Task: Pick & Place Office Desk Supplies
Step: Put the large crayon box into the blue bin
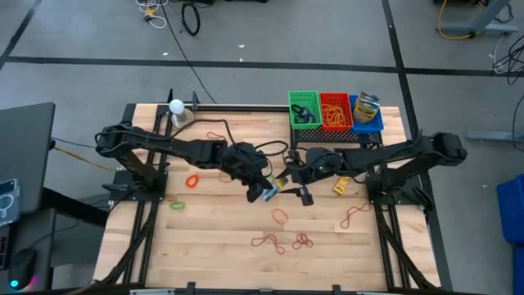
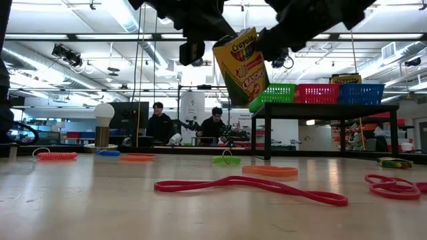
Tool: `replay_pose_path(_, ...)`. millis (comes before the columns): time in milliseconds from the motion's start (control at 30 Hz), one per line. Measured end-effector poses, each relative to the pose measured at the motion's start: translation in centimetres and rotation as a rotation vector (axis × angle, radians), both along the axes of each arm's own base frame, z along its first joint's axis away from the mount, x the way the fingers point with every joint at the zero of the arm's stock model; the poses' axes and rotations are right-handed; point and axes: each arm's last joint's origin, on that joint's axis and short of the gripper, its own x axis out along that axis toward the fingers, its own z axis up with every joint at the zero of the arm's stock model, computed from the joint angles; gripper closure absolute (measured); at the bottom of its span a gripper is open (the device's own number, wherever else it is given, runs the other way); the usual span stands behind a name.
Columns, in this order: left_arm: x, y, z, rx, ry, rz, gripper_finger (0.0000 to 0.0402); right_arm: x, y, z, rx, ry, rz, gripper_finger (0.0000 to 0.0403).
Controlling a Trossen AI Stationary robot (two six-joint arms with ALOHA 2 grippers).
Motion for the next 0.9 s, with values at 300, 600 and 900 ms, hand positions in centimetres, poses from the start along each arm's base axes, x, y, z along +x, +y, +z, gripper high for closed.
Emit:
replay_pose_path(300, 0.0, -0.1, 0.0, 0.007, -0.001, -0.004, 0.0397, 1.6, 0.2, 0.1, 0.056, 0.017, 0.014, 0.0241)
replay_pose_path(600, -1.4, 0.3, 2.3, 0.085, -0.076, 0.013, 0.0316, 0.4, 0.0, 1.4, 0.108, 0.026, -0.065, 0.0310)
replay_pose_path(900, -5.4, 0.5, 4.0, 0.191, -0.184, 0.122, 0.0242, -3.2, -0.4, 3.5, 0.166, 0.008, -0.205, 0.0302)
